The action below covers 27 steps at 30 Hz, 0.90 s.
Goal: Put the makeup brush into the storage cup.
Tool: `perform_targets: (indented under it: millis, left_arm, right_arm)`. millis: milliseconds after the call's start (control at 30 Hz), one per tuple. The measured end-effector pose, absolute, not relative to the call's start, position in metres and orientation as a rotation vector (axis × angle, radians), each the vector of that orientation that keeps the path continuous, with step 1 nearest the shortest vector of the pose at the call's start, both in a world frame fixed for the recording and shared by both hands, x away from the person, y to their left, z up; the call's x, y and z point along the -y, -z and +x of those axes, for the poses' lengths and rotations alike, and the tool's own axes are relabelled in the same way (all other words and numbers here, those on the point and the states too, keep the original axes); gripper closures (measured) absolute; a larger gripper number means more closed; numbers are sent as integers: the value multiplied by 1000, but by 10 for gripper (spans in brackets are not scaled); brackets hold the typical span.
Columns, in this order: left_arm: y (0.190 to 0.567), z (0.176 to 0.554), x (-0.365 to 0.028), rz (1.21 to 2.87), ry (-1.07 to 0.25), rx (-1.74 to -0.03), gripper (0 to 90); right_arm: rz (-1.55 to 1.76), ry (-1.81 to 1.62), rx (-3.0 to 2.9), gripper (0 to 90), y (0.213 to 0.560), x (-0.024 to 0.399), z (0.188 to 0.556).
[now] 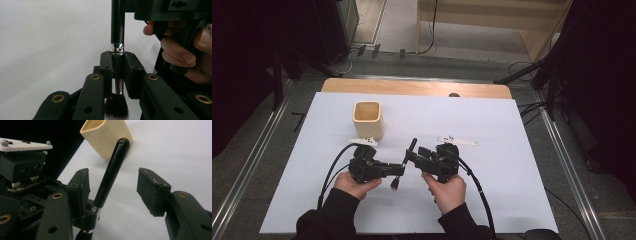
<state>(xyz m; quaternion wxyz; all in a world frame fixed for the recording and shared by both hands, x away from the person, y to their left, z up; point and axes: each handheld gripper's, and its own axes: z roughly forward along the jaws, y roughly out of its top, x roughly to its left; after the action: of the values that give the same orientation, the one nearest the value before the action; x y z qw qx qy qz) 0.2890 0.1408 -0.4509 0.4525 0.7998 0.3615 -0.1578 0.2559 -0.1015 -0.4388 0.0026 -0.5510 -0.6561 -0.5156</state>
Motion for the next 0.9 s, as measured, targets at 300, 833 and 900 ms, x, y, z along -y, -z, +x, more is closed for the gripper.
perform_targets:
  millis: [300,833,900]
  left_arm:
    - [452,289,-142,2009,426,-877,788]
    - [450,292,-141,2017,440,-816,789]
    - [450,291,-139,2020,439,-806,789]
  right_arm:
    - [-1711,1617,2073,460,439,107,259]
    - [-1613,1575,2044,551,436,110,268]
    - [-1607,1578,2026,579,436,109,268]
